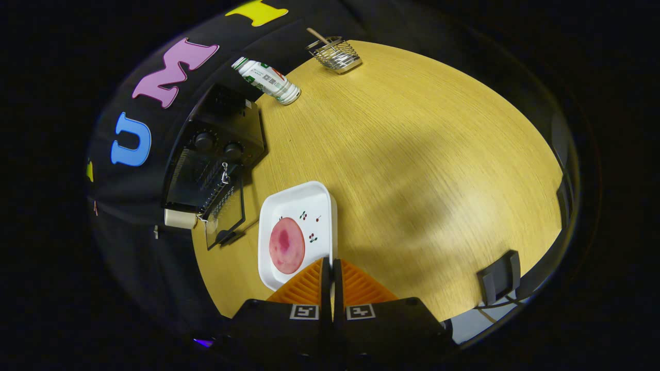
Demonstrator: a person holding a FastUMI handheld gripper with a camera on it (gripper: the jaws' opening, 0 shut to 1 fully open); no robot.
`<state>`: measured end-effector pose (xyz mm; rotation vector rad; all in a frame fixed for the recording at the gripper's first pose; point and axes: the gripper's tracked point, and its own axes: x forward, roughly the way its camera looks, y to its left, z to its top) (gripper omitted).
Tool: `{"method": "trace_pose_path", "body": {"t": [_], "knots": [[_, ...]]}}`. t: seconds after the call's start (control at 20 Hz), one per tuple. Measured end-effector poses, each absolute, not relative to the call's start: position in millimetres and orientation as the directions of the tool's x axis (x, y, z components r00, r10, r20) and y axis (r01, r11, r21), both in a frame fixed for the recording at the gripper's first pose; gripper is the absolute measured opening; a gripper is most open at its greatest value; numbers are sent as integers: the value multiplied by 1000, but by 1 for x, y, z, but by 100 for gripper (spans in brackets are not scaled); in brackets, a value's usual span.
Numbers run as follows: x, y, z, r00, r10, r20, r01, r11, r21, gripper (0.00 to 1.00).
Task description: Open the toaster oven, put the food inside, and close the toaster oven door.
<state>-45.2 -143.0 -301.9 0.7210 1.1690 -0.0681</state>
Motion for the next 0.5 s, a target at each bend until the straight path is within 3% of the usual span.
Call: {"method": "trace_pose_path", "body": {"t": [0.5], "knots": [[-73, -88, -241, 526, 407, -747, 444, 618, 649, 5]]}}
